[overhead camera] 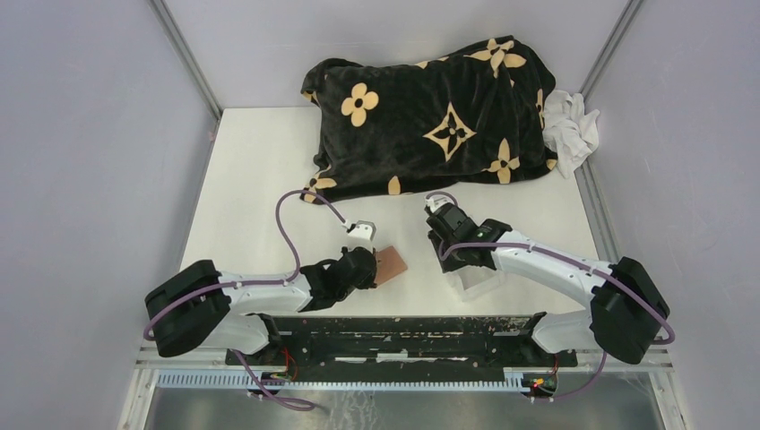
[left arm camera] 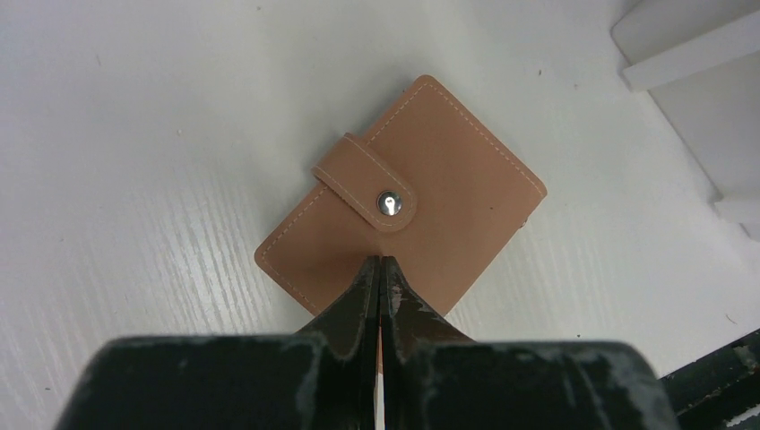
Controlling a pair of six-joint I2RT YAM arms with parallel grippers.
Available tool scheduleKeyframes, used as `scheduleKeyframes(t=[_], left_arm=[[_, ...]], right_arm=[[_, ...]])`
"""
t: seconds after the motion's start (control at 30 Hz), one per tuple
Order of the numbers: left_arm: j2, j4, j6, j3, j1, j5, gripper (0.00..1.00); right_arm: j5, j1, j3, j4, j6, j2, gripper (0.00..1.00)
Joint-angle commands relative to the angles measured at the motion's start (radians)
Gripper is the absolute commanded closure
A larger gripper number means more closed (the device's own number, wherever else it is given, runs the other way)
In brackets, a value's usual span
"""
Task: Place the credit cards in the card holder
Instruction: Move the storage box to the center of the board.
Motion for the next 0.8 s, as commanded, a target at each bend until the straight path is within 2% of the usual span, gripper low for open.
scheduleKeyframes(t=[0.0, 0.07, 0.3, 0.47, 0.77], left_arm=[[-0.030, -0.012, -0.047, -0.029, -0.009, -0.053, 0.97], [-0.026, -0.012, -0.059, -0.035, -0.009, -0.055, 0.97], [0.018, -0.021, -0.135, -0.033, -0.011, -0.072, 0.97], [0.056, -0.058, -0.224, -0.008, -0.029, -0.124, 0.97], [0.158, -0.204, -0.425, 0.080, -0.055, -0.248, 0.97]], right_arm=[[-0.019, -0.020, 0.002, 0.059, -0.005, 0.026, 0.70], [-0.019, -0.030, 0.015, 0.063, -0.018, 0.041, 0.75], [-0.010, -0.075, 0.060, 0.095, -0.073, 0.103, 0.80], [-0.040, -0.127, 0.109, 0.140, -0.098, 0.176, 0.82], [-0.029, -0.146, 0.248, 0.173, -0.091, 0.318, 0.83]])
